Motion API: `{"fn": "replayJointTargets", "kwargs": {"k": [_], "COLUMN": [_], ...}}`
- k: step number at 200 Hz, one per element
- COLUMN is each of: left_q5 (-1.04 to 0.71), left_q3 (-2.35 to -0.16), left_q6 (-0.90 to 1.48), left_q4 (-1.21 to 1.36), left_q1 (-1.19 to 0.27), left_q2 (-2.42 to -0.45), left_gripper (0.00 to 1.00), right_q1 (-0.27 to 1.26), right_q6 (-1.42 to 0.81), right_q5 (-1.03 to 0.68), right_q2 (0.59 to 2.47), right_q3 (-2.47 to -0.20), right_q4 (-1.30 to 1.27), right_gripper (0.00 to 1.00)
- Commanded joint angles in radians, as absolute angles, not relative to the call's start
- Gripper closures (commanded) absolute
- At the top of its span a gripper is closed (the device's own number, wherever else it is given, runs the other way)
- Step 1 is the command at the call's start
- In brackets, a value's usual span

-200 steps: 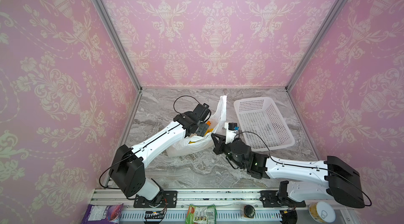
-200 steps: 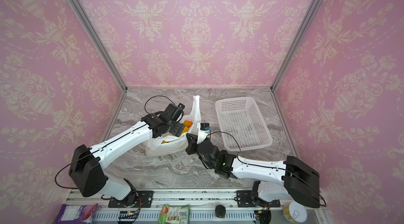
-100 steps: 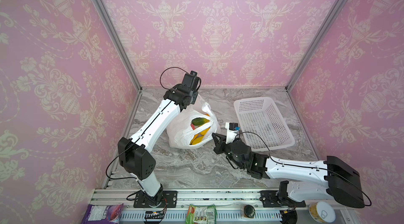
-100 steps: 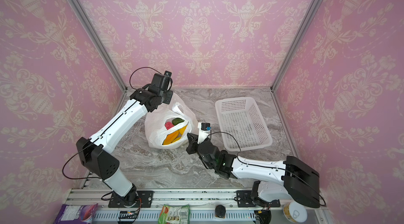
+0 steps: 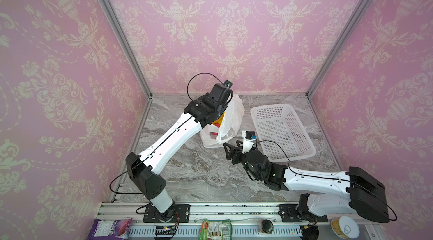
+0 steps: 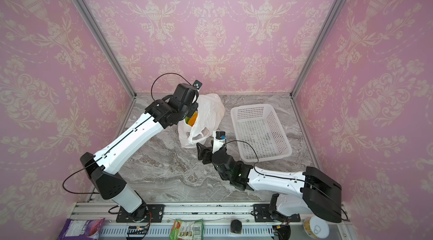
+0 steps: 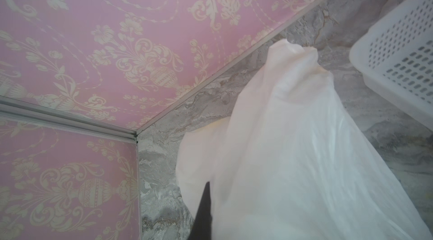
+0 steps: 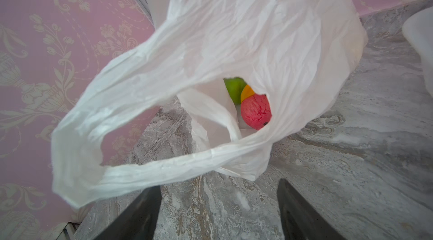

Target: Untie the knot of the plastic bag and take out the fruit

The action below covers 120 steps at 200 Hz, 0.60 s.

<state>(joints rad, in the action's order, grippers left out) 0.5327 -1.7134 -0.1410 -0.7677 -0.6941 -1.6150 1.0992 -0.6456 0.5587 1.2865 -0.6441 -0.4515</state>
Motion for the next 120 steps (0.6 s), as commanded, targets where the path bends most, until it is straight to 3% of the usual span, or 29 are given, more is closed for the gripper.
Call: {"fn": "replayJointTargets", "kwargs": {"k": [1,38,77,89,107,120], "left_q5": [0.498,0.417,0.417,0.416,0.422,0.442], "left_q3": [-1.604,-1.486,-1.454,-1.446,-1.438,-1.436], "left_q6": [-0.094,-0.037,-0.02,-0.02,-0.023,-0.022], "left_q4": [-0.707,-0.676,-0.666,-0.659,-0.649,-0.649], "left_q1": [-0.686,-0.691,-0.691,-0.691,-0.69,-0.691], "left_q2": [-1.507,-1.453,-1.467,-1.466,-1.465,-1.464], "left_gripper": [1.0,1.0,1.0,1.0,0.97,0.94], "right_q1": [1.095,1.105,1.126,1.127,1.127,1.125], "right_q6": [-0.542,-0.344,-0.289,-0.288,-0.282,-0.281], "right_q5": [0.639,0.54,0.669,0.717,0.771,0.786], "right_q2": [1.233,1.216,1.263,1.273,1.276,1.269], "right_q3": [-0.684,-0.701,-0.775,-0.795,-0.808,-0.805], "right_q4": [-0.365,-0.386,-0.281,-0.244,-0.217,-0.215], "right_gripper": [0.12,0.06,0.08,0.2,0.58,0.77]}}
